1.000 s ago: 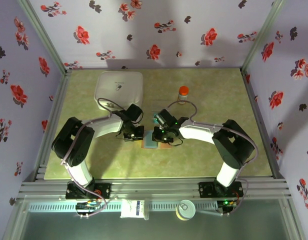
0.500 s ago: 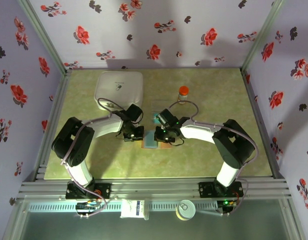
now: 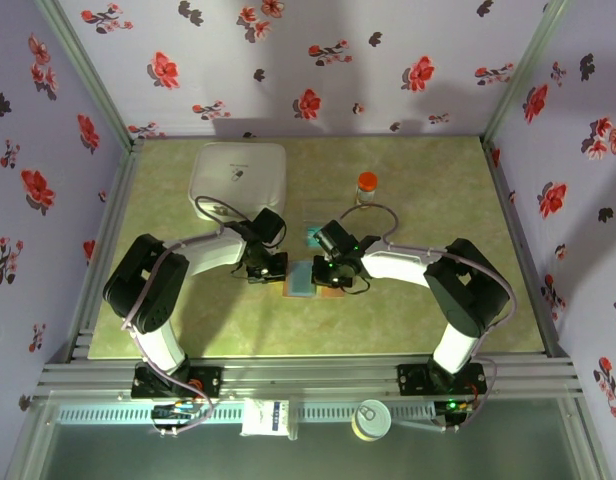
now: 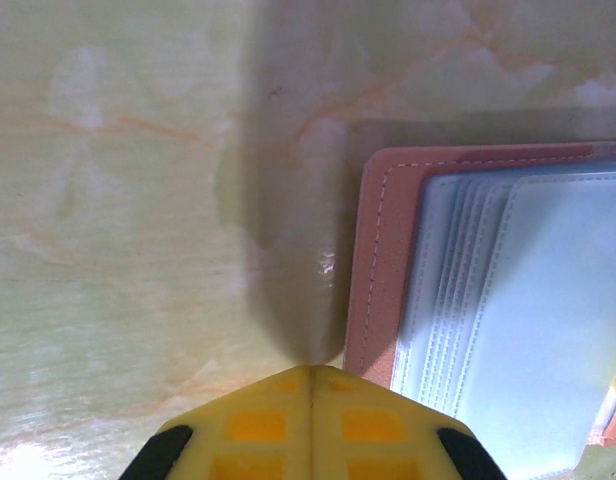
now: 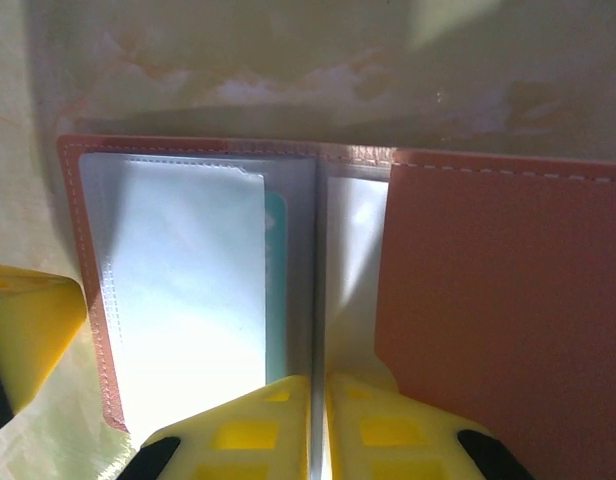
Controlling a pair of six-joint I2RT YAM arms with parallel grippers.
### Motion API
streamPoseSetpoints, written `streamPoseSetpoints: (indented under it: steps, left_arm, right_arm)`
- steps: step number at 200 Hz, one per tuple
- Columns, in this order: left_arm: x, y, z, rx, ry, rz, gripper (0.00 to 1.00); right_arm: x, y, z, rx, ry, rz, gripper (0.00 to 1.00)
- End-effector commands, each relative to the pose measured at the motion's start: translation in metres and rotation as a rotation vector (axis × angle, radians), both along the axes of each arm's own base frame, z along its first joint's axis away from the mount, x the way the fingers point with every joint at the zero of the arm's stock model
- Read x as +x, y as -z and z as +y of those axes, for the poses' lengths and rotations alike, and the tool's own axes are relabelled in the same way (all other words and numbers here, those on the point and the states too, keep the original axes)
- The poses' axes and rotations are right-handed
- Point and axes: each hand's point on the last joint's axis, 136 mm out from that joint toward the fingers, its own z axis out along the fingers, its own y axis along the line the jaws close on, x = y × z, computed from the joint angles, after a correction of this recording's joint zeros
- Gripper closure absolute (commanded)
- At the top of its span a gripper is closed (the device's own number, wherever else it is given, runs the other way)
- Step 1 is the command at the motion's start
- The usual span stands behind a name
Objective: Take the credit cards out of the card holder
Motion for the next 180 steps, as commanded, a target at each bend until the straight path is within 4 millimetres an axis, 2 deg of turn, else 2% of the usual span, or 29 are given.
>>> streamPoseSetpoints:
  steps: [1,56,98,149,180]
  left_arm:
    - [0.0,-0.011,0.0,-0.022,0.004,-0.01,1.0]
    - [0.002,-0.023,-0.011,-0.073,0.006,-0.037,1.0]
    - [-0.001,-0.009,-0.01,-0.048,0.01,-0.003,1.0]
    - [-0.003,-0.002,-0.007,-0.036,0.009,0.01,1.0]
    - [-0.003,-0.001,-0.005,-0.03,0.007,0.01,1.0]
  right_arm:
    - [0.005,-0.012,-0.005,0.006,0.013,-0.037,0.85]
    - [0.01,-0.032,0.006,0.069,0.017,-0.069,0.79]
    - [0.012,-0.039,0.026,0.184,0.012,-0.063,0.78]
    - [0.007,-0.026,0.039,0.237,0.002,-0.011,0.77]
    - [0.005,-0.016,0.036,0.213,0.004,0.007,0.76]
